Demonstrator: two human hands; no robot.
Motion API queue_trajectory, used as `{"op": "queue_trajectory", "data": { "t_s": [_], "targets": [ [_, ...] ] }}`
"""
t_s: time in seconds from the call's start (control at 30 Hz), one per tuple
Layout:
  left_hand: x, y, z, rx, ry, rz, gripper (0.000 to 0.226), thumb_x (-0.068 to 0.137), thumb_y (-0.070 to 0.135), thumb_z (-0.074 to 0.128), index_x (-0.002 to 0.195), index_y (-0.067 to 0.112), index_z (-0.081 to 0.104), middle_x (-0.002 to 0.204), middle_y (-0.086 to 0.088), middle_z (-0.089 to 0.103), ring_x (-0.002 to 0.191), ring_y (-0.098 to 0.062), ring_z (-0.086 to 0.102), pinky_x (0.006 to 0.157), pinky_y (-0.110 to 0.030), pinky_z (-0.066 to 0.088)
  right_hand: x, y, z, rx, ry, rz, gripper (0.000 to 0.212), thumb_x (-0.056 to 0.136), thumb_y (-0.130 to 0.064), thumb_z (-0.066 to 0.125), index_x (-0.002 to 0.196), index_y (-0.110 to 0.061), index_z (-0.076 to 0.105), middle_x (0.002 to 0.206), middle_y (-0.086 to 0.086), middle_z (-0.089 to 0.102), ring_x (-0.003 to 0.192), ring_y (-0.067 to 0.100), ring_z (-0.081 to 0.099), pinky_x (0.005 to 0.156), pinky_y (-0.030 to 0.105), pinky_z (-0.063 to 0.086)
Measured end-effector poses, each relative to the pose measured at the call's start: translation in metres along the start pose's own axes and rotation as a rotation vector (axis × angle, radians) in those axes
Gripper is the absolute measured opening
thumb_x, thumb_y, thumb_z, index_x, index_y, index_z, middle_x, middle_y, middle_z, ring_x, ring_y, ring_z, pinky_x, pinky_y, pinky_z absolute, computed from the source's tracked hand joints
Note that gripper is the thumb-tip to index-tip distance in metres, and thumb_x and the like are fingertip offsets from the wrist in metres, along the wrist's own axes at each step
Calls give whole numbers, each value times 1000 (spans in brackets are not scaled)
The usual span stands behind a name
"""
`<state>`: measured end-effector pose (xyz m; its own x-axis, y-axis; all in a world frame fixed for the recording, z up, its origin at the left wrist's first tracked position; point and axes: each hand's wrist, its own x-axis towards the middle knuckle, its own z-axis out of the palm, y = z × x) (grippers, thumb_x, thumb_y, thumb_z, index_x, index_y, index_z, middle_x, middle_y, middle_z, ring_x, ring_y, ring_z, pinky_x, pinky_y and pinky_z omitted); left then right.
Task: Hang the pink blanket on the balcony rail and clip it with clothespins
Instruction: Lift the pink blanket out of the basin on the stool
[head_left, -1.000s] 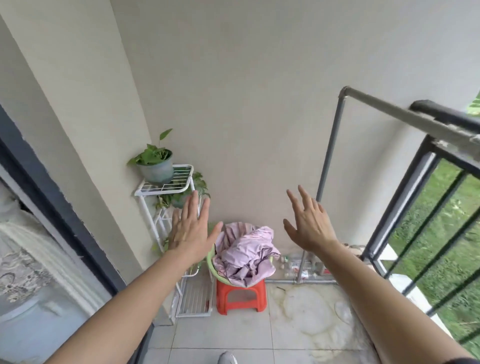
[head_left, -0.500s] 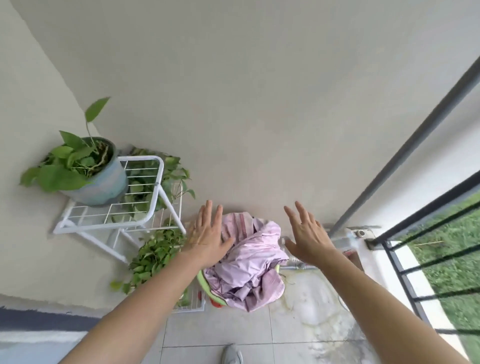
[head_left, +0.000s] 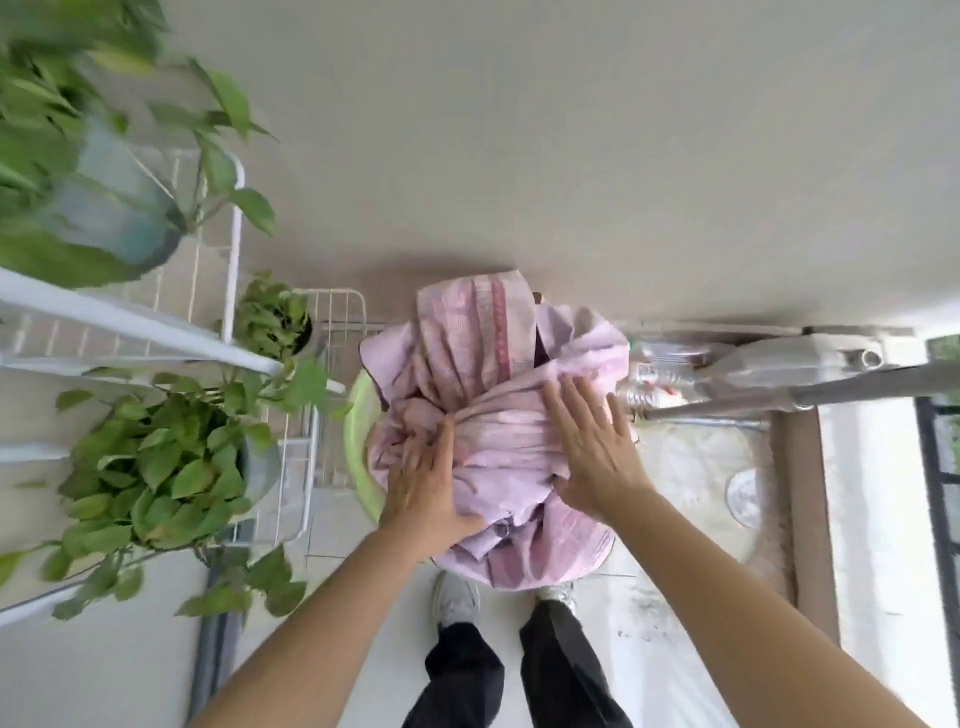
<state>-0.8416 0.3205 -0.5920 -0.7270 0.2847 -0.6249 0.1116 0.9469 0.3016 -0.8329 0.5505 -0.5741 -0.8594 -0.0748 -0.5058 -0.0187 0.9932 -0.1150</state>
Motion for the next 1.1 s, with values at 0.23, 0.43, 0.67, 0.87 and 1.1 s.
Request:
{"op": "queue_trajectory", "data": {
  "t_s": [0.23,0.43,0.67,0.87,1.1],
  "targets": [
    [19,11,57,182,84,-45,124,55,73,75,152,23,18,145,0,45,133,-26,40,108,-54,31,20,10,61,-92,242,-20,68,63,-15,66,130,-13,56,105,7,60,99,34,54,99,50,35],
    [-13,18,12,177,166,61,70,58,44,73,123,23,55,114,7,64,110,-22,58,90,-45,32,-4,14,16,15,294,-115,57,58,-26,65,114,-13,70,105,4,73,89,32,62,88,44,44],
    [-70,34,-109,29,659,240,52,39,26,75,87,14,62,96,-3,49,93,-26,50,82,-43,39,-26,-4,-100,332,679,-190,49,61,-23,72,106,-5,69,120,15,66,118,37,58,106,49,40],
    [-98,48,-207,-46,782,327,48,48,29,81,87,8,63,132,-10,48,125,-33,43,102,-48,37,-64,-36,-203,393,764,-114,35,55,-17,72,84,-8,57,73,7,59,66,32,58,61,30,42],
    [-176,107,-298,-339,838,413,50,63,27,81,106,15,60,99,-5,63,94,-30,58,79,-41,50,-155,-44,-328,282,890,27,49,50,-27,56,96,-8,57,88,6,60,75,35,60,59,28,34]
  ]
}}
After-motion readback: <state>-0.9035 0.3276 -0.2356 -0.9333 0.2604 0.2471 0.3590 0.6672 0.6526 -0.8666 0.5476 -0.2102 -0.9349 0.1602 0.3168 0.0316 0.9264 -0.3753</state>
